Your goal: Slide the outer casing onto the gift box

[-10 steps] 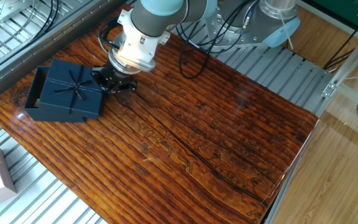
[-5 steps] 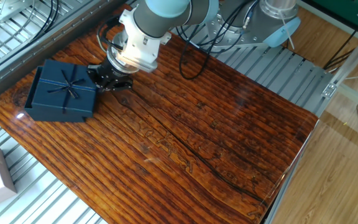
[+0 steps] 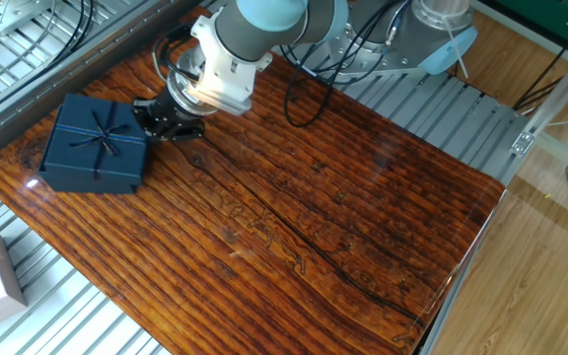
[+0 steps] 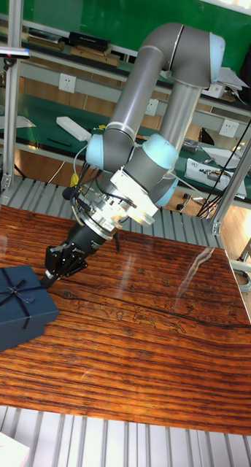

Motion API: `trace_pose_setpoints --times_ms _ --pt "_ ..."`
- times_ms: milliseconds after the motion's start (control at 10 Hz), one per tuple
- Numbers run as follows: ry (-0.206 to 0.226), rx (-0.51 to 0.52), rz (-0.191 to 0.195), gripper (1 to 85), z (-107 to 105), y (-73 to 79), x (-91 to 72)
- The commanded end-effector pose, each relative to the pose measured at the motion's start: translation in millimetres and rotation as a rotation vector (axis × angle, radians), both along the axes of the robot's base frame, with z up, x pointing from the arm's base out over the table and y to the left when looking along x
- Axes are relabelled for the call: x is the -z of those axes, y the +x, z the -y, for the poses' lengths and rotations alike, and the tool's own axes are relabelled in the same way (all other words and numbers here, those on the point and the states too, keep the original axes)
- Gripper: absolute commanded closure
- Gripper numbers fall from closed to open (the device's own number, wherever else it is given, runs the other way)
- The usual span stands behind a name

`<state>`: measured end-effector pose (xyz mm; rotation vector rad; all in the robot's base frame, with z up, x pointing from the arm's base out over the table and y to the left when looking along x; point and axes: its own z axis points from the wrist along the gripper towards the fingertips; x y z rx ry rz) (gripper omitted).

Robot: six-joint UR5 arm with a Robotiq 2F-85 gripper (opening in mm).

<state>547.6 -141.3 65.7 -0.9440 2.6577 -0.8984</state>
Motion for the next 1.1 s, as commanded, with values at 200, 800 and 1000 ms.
trace_pose_setpoints --times_ms 200,800,1000 --pt "0.125 0.057 -0.017 84.3 -6.9 -8.9 21.0" --pt "0.141 0.057 -0.023 84.3 -5.8 -9.8 22.8" --pt "0.113 0.035 -0.011 84.3 -1.4 -4.9 18.7"
